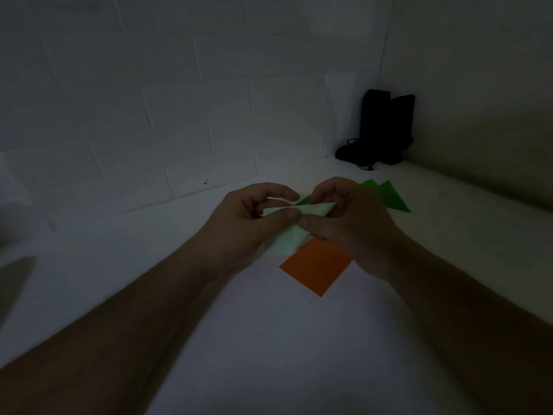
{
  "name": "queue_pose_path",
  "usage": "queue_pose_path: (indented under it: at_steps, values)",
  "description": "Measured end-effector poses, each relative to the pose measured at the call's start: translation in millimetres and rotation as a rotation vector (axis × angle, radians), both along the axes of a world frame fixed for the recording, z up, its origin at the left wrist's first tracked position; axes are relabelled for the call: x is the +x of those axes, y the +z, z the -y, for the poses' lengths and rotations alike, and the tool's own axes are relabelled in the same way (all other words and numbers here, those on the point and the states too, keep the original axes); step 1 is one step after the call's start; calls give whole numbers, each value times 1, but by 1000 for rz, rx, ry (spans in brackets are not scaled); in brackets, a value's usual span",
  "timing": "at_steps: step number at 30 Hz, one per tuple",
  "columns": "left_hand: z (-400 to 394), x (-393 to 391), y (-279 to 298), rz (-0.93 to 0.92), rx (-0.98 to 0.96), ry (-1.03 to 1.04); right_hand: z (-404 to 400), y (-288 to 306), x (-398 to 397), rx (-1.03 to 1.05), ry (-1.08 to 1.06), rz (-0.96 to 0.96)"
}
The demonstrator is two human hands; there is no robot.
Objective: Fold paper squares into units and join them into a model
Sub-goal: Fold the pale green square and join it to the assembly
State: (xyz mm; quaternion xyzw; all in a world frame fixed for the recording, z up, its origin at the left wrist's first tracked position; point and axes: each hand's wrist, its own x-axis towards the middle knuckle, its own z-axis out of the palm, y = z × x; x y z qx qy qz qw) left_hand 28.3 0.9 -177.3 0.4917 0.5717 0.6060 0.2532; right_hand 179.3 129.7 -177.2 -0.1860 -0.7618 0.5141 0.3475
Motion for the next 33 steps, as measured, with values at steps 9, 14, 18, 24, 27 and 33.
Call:
queue_pose_path:
  at_steps: [9, 14, 18, 24, 27, 33]
  values:
    - [-1, -6, -5, -81, 1, 154, 1, 2, -1, -115, 24, 0]
    - [0, -12, -5, -181, -30, 260, -5, 6, 2, -175, 12, -17]
    - [0, -10, -5, -359, -26, 339, -2, 8, 2, -211, 13, 16]
    - [1, -10, -3, -438, 46, 377, -7, 12, 7, -259, 76, -16]
    - [2, -12, -2, -443, 35, 374, -9, 12, 8, -151, 47, 48]
    - [3, -8, 0, -430, 18, 332, -12, 14, 9, -221, 30, 73]
